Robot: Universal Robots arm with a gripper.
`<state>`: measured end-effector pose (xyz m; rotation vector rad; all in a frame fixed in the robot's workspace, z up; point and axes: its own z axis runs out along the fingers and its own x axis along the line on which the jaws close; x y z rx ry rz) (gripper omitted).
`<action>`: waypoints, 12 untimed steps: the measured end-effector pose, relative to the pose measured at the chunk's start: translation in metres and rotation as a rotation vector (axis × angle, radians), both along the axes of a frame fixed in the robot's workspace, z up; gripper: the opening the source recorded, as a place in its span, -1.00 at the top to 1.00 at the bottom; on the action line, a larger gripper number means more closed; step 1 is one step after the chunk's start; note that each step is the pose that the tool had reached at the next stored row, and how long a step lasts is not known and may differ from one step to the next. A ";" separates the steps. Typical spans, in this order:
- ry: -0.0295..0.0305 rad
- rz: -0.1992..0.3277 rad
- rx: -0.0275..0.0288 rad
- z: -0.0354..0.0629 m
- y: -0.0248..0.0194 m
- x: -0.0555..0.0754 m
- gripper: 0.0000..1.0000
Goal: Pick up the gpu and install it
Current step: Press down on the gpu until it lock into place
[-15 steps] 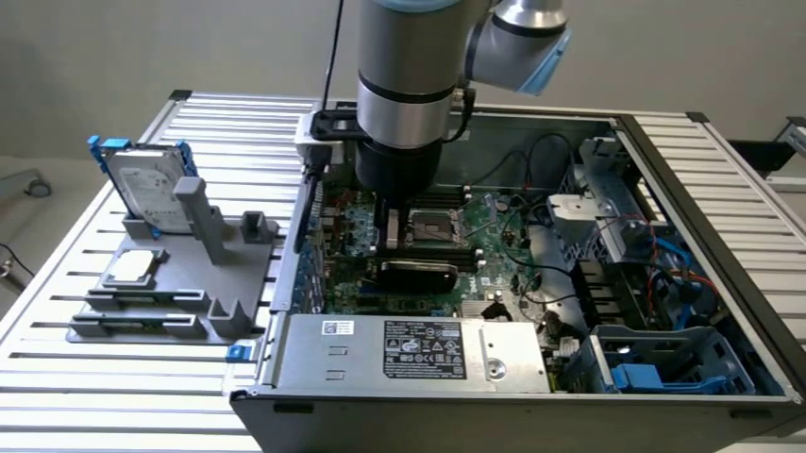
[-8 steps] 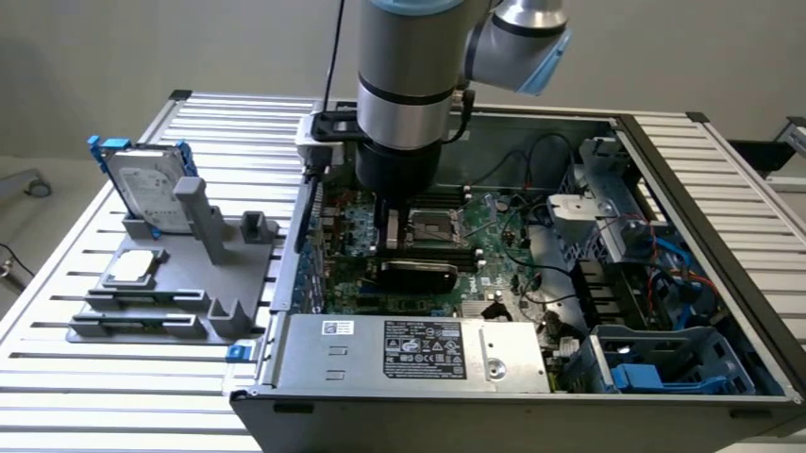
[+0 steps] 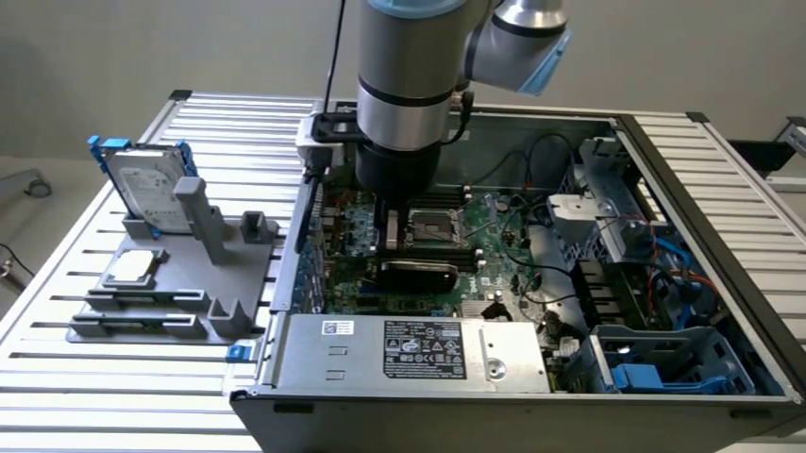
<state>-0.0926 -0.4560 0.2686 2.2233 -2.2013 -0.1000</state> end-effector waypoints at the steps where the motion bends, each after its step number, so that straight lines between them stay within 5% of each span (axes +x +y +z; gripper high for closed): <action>1: 0.0000 0.000 0.0000 -0.0003 0.0000 0.000 0.79; 12: 0.0002 0.000 -0.0004 -0.0036 0.0005 0.000 0.79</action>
